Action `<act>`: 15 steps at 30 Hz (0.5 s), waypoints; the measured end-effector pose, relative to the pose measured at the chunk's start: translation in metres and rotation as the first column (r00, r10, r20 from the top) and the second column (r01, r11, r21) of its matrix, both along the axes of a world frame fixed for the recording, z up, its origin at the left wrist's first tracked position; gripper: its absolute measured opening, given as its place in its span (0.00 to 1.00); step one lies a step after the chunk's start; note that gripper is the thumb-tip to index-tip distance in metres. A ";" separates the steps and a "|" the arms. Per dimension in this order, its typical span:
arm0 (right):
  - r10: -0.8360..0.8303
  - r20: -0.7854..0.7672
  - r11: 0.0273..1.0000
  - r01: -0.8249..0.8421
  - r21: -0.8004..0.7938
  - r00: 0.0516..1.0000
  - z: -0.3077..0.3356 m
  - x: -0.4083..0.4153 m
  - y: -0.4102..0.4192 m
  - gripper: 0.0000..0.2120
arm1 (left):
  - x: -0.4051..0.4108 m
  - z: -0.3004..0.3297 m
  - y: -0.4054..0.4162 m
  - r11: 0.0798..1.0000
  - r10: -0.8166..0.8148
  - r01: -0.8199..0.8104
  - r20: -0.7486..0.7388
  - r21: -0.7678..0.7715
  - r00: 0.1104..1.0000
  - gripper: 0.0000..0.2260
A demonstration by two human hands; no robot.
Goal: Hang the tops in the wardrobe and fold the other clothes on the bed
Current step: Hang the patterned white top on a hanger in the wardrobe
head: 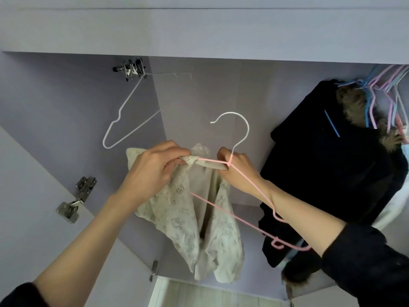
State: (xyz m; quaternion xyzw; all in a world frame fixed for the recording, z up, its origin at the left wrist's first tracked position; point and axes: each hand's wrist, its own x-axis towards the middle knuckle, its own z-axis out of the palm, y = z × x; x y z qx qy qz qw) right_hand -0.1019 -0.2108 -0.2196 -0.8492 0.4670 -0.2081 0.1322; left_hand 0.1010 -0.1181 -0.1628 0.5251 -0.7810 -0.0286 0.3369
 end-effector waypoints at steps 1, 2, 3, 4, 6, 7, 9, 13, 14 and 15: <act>-0.027 -0.021 1.000 0.027 -0.006 0.999 -0.002 -0.005 -0.003 0.03 | 0.001 0.001 0.001 1.000 0.012 -0.012 0.010 -0.017 1.000 0.08; -0.062 -0.024 0.998 0.062 0.018 0.998 -0.004 -0.012 -0.008 0.05 | 0.003 0.003 0.002 0.999 0.029 -0.028 0.027 -0.040 0.999 0.08; -0.101 -0.029 0.994 0.102 0.043 0.995 -0.006 -0.020 -0.013 0.08 | 0.006 0.005 0.003 0.997 0.052 -0.049 0.047 -0.063 0.998 0.09; -0.140 -0.050 0.988 0.143 0.061 0.989 -0.008 -0.028 -0.018 0.11 | 0.011 0.006 0.003 0.994 0.081 -0.075 0.067 -0.082 0.994 0.09; -0.207 -0.107 0.974 0.216 0.075 0.972 -0.011 -0.046 -0.028 0.15 | 0.020 0.006 0.004 0.984 0.154 -0.144 0.100 -0.102 0.983 0.10; -0.237 -0.130 0.965 0.248 0.082 0.963 -0.011 -0.055 -0.032 0.15 | 0.023 0.006 0.004 0.978 0.188 -0.176 0.115 -0.108 0.975 0.11; -0.283 -0.162 0.950 0.300 0.091 0.945 -0.010 -0.070 -0.038 0.14 | 0.027 0.003 0.003 0.965 0.249 -0.234 0.133 -0.121 0.959 0.12; -0.325 -0.197 0.933 0.347 0.091 0.925 -0.010 -0.086 -0.038 0.15 | 0.030 -0.004 -0.001 0.910 0.404 -0.380 0.143 -0.166 0.904 0.11; -0.320 -0.204 0.935 0.344 0.091 0.925 -0.011 -0.087 -0.036 0.15 | 0.031 -0.006 -0.002 0.894 0.437 -0.411 0.146 -0.181 0.887 0.10; -0.306 -0.212 0.940 0.330 0.089 0.928 -0.013 -0.088 -0.033 0.16 | 0.032 -0.007 -0.002 0.879 0.465 -0.436 0.144 -0.192 0.873 0.10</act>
